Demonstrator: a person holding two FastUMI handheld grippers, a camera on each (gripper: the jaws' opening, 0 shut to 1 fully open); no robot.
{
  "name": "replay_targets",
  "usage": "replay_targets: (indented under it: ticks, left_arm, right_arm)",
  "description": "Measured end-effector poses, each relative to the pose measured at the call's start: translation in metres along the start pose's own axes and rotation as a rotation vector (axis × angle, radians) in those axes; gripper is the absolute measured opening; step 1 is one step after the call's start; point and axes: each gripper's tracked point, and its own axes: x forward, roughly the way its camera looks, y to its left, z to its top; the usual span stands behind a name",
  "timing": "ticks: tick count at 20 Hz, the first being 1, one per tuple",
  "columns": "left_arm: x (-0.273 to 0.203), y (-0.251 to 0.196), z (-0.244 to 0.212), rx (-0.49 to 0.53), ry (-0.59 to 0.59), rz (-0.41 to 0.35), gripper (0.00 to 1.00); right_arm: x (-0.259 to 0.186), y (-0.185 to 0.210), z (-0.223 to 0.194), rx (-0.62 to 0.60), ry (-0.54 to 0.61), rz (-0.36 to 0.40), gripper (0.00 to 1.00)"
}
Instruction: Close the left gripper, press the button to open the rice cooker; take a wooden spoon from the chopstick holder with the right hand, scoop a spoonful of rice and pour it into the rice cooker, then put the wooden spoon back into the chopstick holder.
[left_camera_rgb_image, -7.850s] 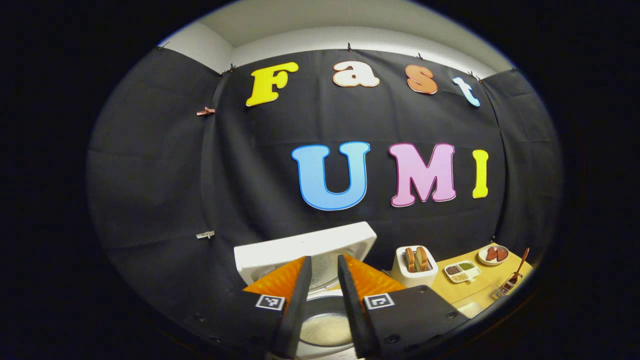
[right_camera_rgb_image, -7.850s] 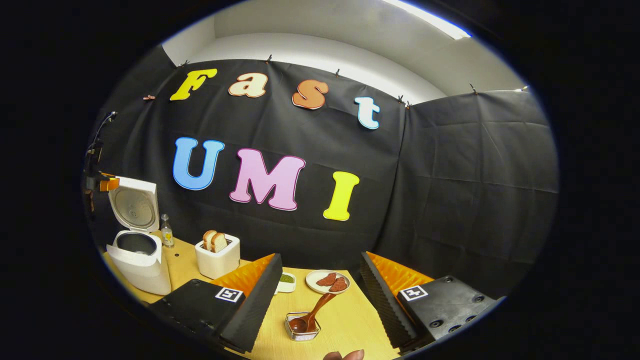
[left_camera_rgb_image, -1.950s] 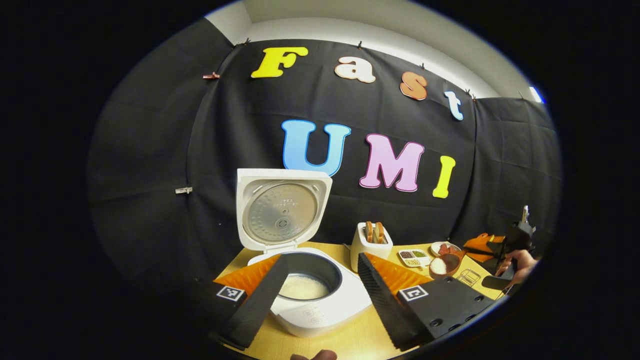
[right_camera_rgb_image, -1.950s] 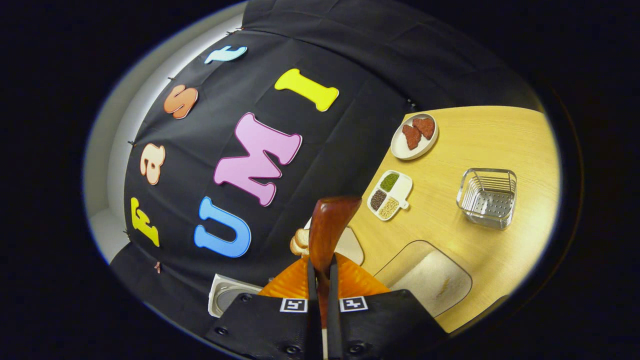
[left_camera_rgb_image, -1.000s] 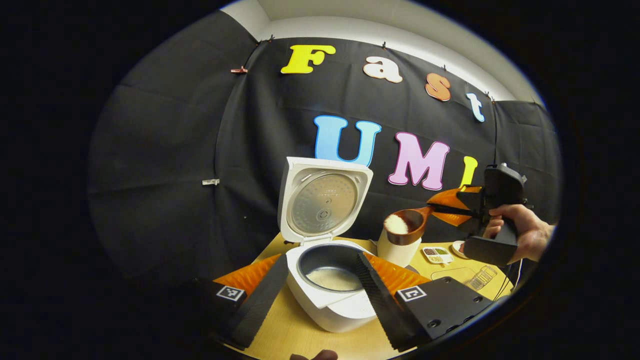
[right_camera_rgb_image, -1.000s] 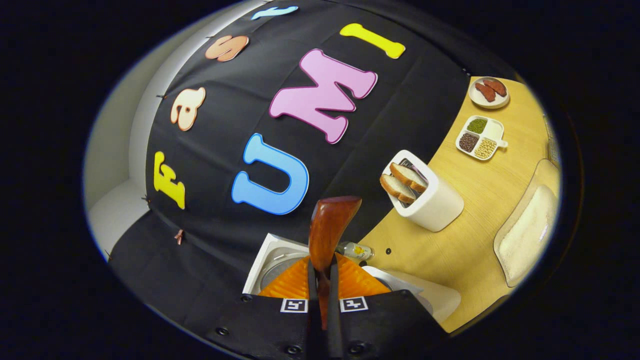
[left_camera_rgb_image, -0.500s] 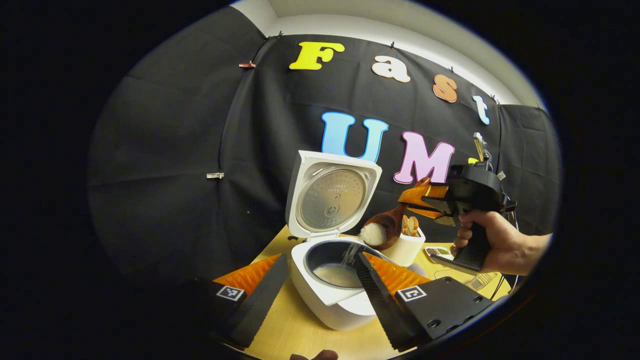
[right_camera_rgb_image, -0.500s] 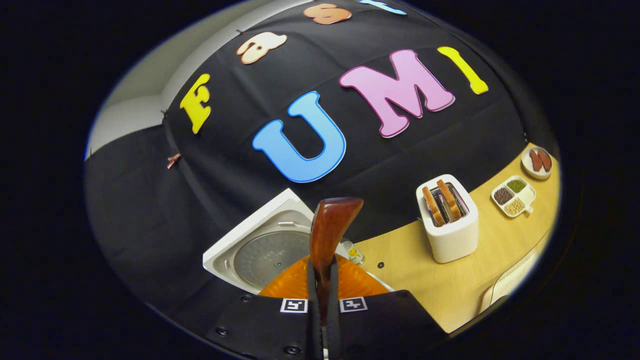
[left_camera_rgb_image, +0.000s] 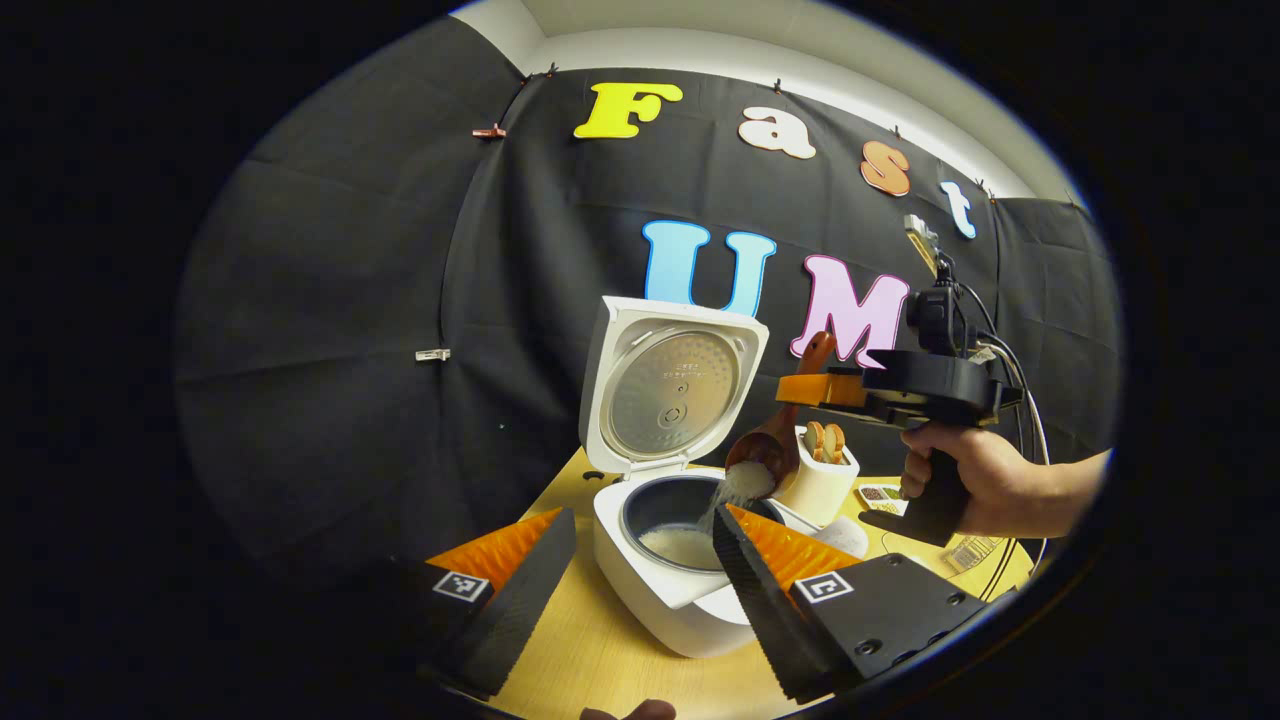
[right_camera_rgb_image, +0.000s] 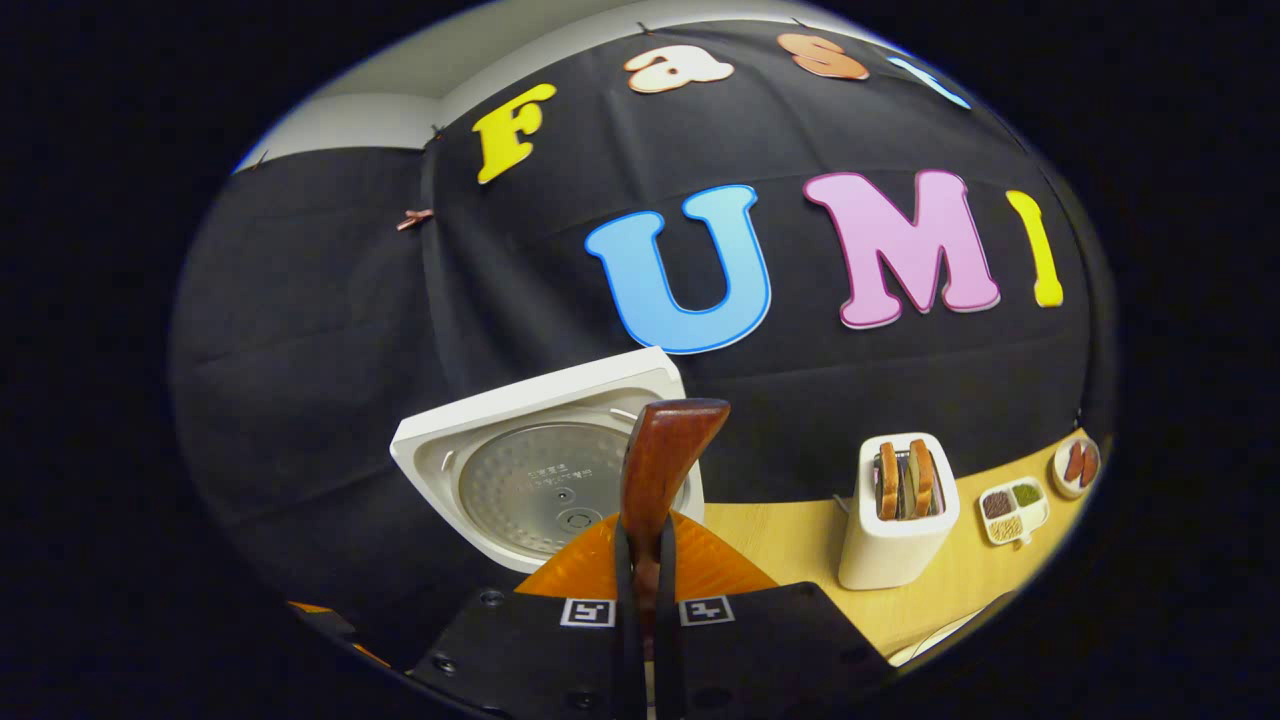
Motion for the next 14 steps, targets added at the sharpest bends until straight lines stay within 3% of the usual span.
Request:
replay_targets:
  ticks: [7, 14]
  left_arm:
    - [0.005, 0.005, -0.006, -0.006, 0.007, 0.011, 0.95]
    - [0.006, 0.007, -0.008, -0.012, 0.01, 0.016, 0.95]
  right_arm:
    - [-0.003, 0.036, 0.0, -0.286, -0.03, 0.113, 0.08]
    - [-0.01, 0.053, -0.009, -0.512, -0.055, 0.169, 0.08]
